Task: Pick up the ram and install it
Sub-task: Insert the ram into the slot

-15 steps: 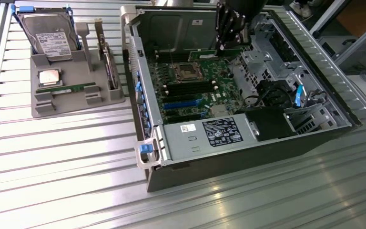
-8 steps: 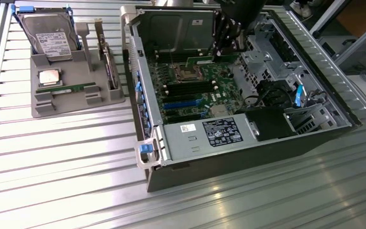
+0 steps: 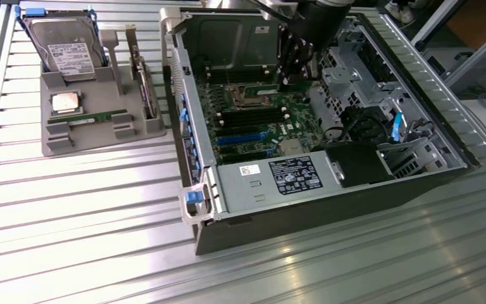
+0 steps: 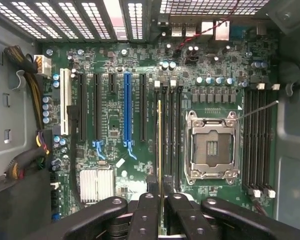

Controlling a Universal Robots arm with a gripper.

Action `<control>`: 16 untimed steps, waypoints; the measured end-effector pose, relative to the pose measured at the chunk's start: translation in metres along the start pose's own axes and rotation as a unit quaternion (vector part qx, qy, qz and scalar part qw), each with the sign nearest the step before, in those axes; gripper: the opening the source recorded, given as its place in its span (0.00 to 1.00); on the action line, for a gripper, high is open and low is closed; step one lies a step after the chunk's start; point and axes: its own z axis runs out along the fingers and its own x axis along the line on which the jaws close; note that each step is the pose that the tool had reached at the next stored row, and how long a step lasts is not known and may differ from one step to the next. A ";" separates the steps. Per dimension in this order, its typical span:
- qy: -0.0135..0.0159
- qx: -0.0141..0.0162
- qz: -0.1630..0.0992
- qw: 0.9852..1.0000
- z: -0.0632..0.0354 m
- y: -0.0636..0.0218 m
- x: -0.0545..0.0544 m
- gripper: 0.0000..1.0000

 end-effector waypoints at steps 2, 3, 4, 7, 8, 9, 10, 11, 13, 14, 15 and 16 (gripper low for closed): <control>0.000 0.000 0.000 1.000 0.0024 0.0018 0.002 0.13; 0.000 0.000 0.000 1.000 0.0034 0.0025 0.003 0.13; 0.000 0.000 0.001 1.000 0.0050 0.0035 0.004 0.13; 0.001 0.000 0.002 1.000 0.0098 0.0066 0.007 0.13; 0.001 0.000 0.002 1.000 0.0117 0.0074 0.007 0.13; 0.002 0.000 0.002 1.000 0.0132 0.0080 0.008 0.13; 0.002 0.000 0.003 1.000 0.0160 0.0091 0.008 0.13; 0.002 0.000 0.003 1.000 0.0182 0.0100 0.008 0.13; 0.002 0.000 0.004 1.000 0.0212 0.0106 0.008 0.13; 0.002 0.000 0.006 1.000 0.0232 0.0108 0.008 0.13; 0.002 0.000 0.007 1.000 0.0251 0.0114 0.007 0.13; 0.002 0.000 0.008 1.000 0.0257 0.0129 0.006 0.13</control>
